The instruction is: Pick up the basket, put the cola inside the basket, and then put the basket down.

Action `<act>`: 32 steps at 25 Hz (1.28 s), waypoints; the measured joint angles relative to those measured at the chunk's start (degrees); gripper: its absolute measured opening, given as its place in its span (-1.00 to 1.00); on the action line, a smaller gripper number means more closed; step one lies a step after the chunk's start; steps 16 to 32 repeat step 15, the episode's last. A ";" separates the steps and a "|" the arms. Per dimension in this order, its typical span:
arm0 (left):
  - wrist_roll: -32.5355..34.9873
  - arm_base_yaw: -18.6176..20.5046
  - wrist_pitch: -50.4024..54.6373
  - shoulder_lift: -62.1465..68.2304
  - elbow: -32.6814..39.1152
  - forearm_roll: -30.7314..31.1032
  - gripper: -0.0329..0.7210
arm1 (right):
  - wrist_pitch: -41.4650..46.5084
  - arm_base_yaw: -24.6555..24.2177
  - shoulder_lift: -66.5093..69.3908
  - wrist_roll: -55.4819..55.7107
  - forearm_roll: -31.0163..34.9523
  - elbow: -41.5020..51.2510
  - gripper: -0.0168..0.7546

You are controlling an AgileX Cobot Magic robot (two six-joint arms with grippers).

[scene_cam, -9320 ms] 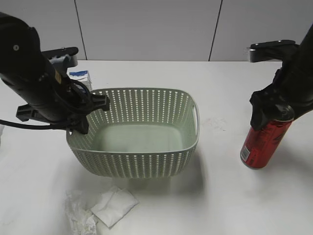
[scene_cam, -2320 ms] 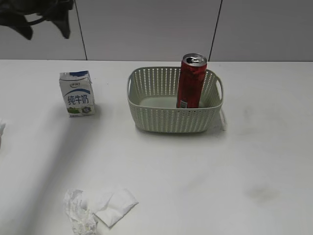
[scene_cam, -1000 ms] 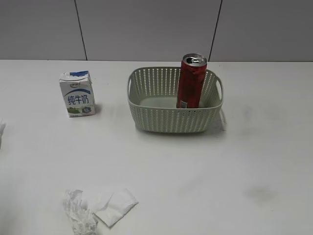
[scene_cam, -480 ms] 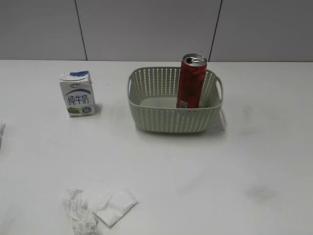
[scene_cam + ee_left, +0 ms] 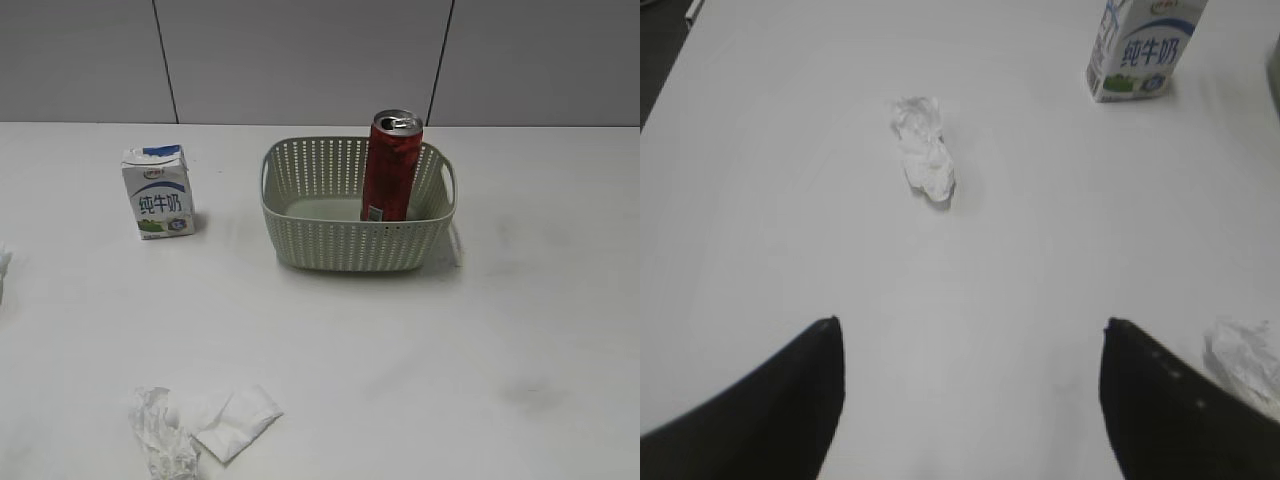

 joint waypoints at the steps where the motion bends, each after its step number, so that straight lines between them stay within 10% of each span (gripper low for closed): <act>1: 0.00 0.00 0.05 -1.60 0.00 0.00 0.64 | 0.00 0.00 0.00 0.00 0.00 0.00 0.57; 32: 0.00 0.00 0.30 -13.79 0.00 -0.07 0.62 | 0.00 0.00 0.00 0.06 0.07 0.05 0.57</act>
